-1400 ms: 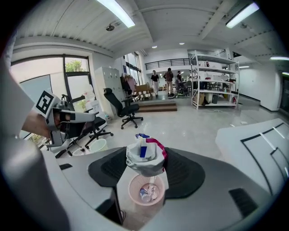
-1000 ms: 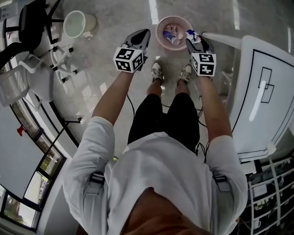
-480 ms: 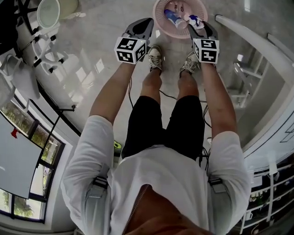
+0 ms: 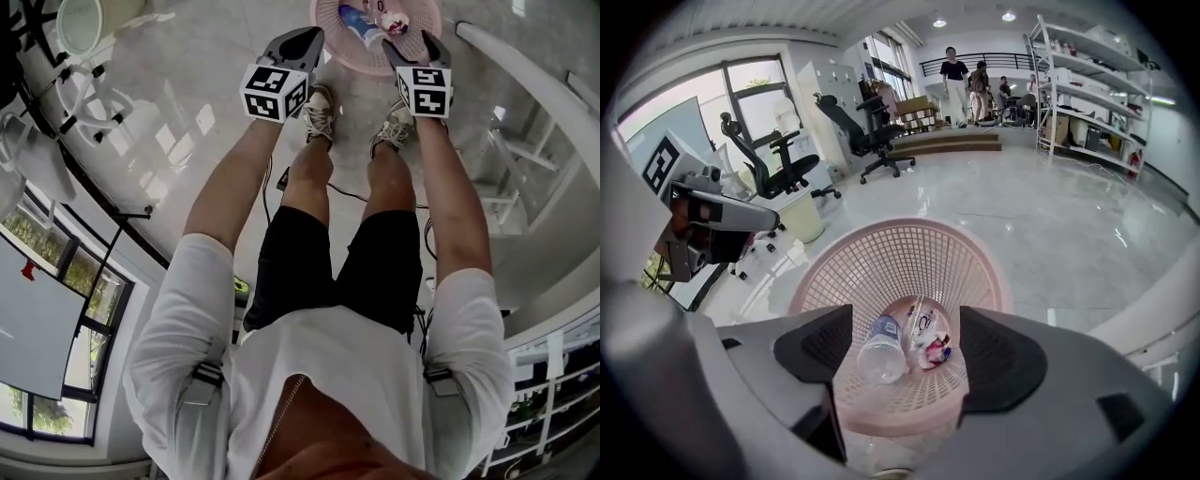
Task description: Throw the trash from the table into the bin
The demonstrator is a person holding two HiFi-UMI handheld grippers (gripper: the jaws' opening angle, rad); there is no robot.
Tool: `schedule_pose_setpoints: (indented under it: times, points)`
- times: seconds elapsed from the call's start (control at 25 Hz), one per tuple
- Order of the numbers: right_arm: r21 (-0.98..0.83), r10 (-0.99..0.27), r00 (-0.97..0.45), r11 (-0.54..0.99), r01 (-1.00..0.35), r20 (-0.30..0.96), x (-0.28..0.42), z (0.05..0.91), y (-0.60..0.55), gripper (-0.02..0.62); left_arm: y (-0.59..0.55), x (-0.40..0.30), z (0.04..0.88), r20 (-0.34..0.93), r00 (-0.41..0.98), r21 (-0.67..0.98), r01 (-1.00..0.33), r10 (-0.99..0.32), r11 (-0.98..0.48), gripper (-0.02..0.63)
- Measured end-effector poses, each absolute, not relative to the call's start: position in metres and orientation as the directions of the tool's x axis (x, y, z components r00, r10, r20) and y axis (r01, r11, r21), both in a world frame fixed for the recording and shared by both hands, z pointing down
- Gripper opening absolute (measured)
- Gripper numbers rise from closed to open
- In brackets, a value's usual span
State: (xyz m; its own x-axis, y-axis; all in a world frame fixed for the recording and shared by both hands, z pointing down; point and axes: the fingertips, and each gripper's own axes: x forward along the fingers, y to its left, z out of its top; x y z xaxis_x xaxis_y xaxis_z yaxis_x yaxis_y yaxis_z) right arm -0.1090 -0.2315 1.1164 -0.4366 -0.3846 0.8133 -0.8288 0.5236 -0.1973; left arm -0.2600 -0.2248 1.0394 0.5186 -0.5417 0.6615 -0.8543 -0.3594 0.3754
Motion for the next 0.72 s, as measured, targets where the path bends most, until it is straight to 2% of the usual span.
schedule_pose_setpoints:
  times: [0.24,0.44,0.72]
  points:
    - [-0.214,-0.410,-0.451,0.506,-0.835,0.793,-0.102,1.088,-0.230,0.333,-0.226,-0.260,1.022,0.660,0.515,0.368,-0.856,-0.548,-0.363,0.009]
    - [-0.238,-0.466,-0.466,0.466,-0.852,0.753,-0.091,1.027,-0.246,0.326,-0.244,-0.256,0.973,0.638,0.518,0.351,-0.854,-0.570,-0.383,0.009]
    - [-0.230,-0.575,-0.474,0.446,-0.865,0.667,-0.081,0.890,-0.264,0.159,-0.273,-0.247,0.858,0.569,0.544,0.323,-0.838,-0.617,-0.440,0.009]
